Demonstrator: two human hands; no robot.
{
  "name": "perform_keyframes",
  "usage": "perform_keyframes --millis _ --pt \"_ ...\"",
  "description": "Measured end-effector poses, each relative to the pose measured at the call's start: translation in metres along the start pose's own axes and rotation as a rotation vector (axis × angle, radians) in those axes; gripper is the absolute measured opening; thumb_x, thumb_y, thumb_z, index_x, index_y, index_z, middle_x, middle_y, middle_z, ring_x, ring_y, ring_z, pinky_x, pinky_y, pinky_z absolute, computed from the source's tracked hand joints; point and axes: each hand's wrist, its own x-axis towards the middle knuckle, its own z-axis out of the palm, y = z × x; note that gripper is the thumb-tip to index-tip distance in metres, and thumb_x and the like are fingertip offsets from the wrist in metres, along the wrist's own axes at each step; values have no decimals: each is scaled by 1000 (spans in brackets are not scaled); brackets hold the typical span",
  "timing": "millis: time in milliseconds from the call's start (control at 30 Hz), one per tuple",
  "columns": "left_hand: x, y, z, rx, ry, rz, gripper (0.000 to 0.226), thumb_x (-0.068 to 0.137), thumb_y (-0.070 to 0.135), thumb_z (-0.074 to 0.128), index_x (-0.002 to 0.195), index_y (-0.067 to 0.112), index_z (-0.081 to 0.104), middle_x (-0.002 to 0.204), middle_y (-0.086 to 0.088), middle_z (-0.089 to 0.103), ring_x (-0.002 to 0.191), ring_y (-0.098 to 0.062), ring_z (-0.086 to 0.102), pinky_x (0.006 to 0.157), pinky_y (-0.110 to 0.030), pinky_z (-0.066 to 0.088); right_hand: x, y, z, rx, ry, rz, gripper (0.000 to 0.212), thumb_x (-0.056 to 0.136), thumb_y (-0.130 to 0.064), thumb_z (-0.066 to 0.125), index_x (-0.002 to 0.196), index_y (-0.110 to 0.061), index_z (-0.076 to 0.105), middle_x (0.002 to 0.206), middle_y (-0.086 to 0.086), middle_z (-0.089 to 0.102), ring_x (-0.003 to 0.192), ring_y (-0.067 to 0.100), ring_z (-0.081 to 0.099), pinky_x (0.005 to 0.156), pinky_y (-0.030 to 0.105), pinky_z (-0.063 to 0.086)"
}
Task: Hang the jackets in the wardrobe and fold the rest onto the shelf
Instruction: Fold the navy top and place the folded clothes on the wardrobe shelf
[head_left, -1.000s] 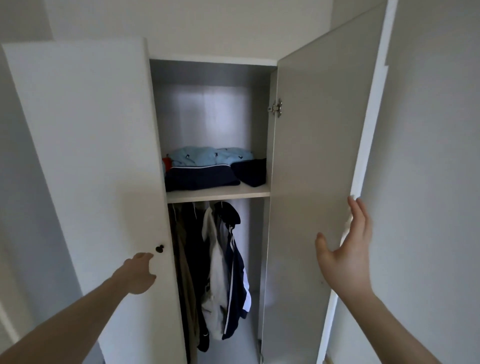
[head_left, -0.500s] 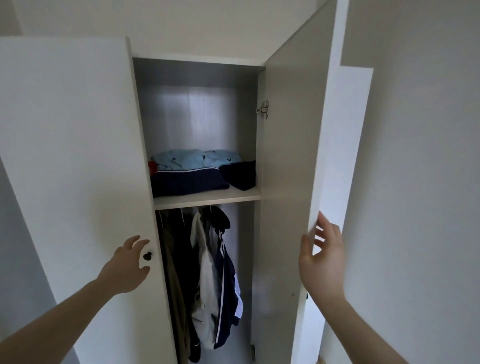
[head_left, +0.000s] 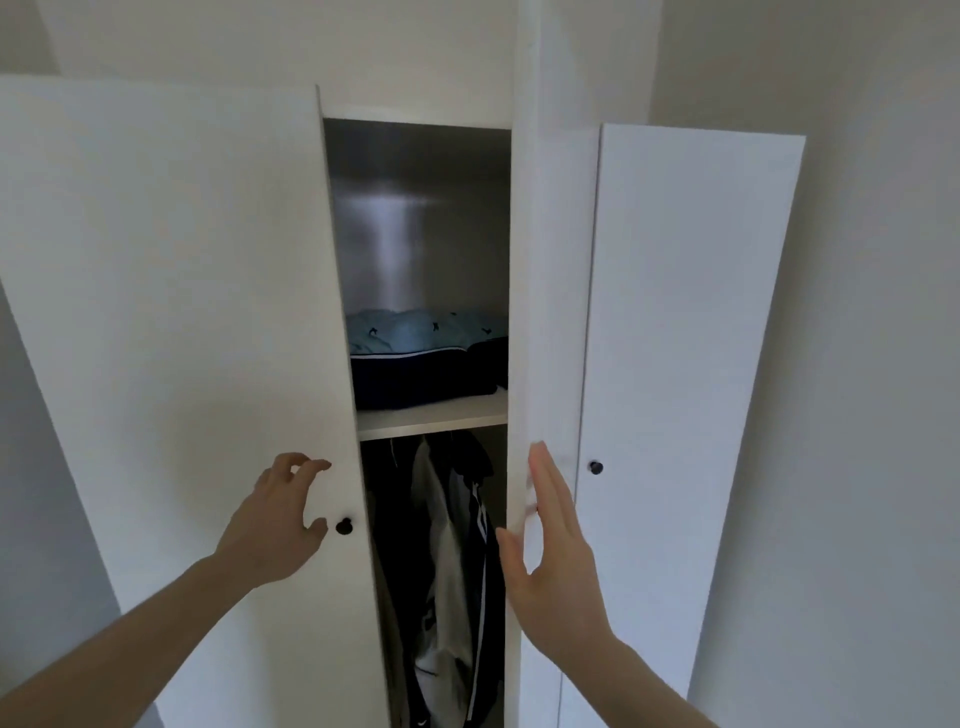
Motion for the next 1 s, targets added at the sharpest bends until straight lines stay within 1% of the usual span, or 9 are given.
perform_keyframes --millis 100,300,400,500,567,633,733,867,1000 --pt "12 -17 -6 -11 16 28 63 88 29 70 145 30 44 145 6 35 127 -22 47 86 -35 54 8 -1 35 -43 -27 -44 83 105 -16 59 166 -34 7 174 -15 7 159 9 13 124 47 32" --pt "36 -49 -18 -18 81 115 62 83 27 74 140 27 51 142 4 38 121 -24 51 87 -38 54 30 -2 107 -162 -9 -14 79 107 -25 56 166 -35 5 174 -15 2 160 12 8 124 39 23" --pt "47 -64 -22 67 188 185 76 75 23 79 144 23 47 155 -7 31 135 -35 41 101 -48 50 41 3 136 -212 5 -13 73 107 -34 50 167 -33 7 174 -13 2 161 15 8 123 34 18" --pt "60 -78 -25 158 258 216 95 75 27 82 157 20 34 168 -14 13 153 -41 18 116 -56 36 51 5 159 -241 16 12 72 108 -36 49 167 -33 7 174 -13 1 161 16 4 122 31 13" --pt "69 -86 -25 215 280 217 108 76 36 84 163 20 21 172 -13 -2 158 -40 1 123 -61 22 57 8 172 -242 17 13 74 108 -33 51 167 -33 6 174 -13 0 161 17 1 122 33 13" --pt "78 -93 -24 245 282 209 120 74 44 85 165 23 11 172 -12 -10 158 -40 -6 123 -65 15 61 13 182 -245 10 -3 77 107 -30 54 167 -32 5 175 -11 0 161 18 -1 124 38 16" --pt "87 -103 -17 271 262 168 131 69 52 88 166 24 4 172 -13 -12 157 -41 -9 121 -69 15 65 24 192 -275 -22 -44 80 106 -28 58 167 -28 5 175 -6 -1 162 21 -1 125 45 23" --pt "96 -116 -4 301 262 170 140 60 55 93 166 22 8 172 -14 -7 157 -43 -5 118 -72 20 72 41 202 -291 -66 -75 82 105 -28 60 167 -26 6 175 -3 -1 162 24 -1 123 56 30" --pt "104 -121 5 335 271 173 143 56 56 94 166 21 10 172 -16 -5 157 -44 -4 116 -74 21 80 56 213 -348 -98 -104 78 107 -34 54 167 -24 6 175 -1 -2 162 26 -2 127 51 18"
